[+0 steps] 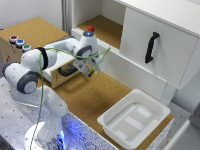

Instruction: Place the yellow block on the table

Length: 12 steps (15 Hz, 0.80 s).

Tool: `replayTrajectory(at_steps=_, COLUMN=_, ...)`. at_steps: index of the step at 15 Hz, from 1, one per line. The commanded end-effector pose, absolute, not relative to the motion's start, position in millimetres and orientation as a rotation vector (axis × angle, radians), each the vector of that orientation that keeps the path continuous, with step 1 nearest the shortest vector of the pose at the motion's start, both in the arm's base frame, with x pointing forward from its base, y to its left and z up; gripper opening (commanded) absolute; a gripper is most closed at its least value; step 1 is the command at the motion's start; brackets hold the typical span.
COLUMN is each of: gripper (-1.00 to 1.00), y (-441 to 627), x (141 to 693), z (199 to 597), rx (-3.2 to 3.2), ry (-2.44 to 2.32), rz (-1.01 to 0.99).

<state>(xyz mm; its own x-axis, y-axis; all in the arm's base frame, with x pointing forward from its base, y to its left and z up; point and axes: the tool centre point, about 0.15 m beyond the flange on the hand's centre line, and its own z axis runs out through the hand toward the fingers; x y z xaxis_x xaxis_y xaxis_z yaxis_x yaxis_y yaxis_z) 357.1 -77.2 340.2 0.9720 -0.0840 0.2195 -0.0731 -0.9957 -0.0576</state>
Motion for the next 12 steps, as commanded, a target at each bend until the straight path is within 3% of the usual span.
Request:
replayTrajectory(at_steps=1, gripper=-1.0, y=-130.2, x=365.1, z=284.4, rx=-3.032, ry=0.152, rz=-0.37)
replayTrajectory(at_steps=12, gripper=-1.0, y=-171.2, x=430.3, z=204.0, rx=-3.038, ry=0.092, rz=-0.277)
